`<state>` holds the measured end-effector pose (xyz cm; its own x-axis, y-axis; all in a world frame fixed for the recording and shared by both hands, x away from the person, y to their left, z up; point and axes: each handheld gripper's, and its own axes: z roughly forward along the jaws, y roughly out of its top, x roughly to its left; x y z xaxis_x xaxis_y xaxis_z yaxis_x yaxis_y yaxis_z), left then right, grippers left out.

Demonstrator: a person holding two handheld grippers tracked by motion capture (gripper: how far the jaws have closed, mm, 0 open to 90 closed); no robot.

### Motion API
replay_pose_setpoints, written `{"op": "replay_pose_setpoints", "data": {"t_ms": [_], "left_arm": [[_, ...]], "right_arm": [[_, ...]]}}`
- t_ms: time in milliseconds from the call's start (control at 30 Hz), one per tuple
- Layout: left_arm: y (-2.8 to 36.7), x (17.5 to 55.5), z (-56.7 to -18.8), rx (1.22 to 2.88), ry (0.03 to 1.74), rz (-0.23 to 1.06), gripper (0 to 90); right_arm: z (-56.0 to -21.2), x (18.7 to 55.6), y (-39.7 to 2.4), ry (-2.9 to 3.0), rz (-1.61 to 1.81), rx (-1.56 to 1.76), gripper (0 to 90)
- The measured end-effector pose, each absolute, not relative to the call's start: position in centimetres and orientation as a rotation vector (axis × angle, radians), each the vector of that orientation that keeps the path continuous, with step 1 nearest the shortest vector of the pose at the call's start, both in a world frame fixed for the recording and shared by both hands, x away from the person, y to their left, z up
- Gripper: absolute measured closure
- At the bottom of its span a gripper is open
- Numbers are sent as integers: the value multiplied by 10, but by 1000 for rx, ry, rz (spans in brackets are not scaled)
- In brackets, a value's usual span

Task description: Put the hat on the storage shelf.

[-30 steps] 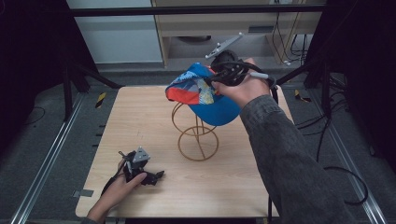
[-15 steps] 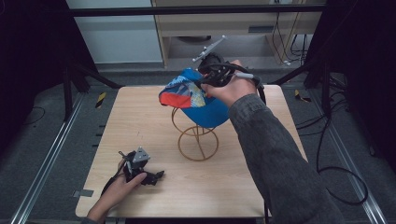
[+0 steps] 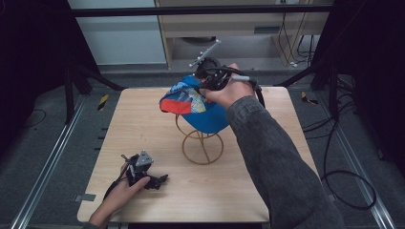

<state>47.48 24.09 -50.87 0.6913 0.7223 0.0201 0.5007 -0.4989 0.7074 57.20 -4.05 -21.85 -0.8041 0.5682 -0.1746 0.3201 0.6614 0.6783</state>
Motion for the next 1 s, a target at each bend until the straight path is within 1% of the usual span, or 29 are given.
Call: {"op": "replay_pose_setpoints", "data": {"t_ms": [700, 1000], "left_arm": [[241, 475, -509, 2206, 931, 412, 0], [241, 475, -509, 2206, 931, 412, 0]], "right_arm": [[-232, 569, -40, 2544, 921, 699, 881], [-233, 568, -42, 2540, 926, 700, 848]]}}
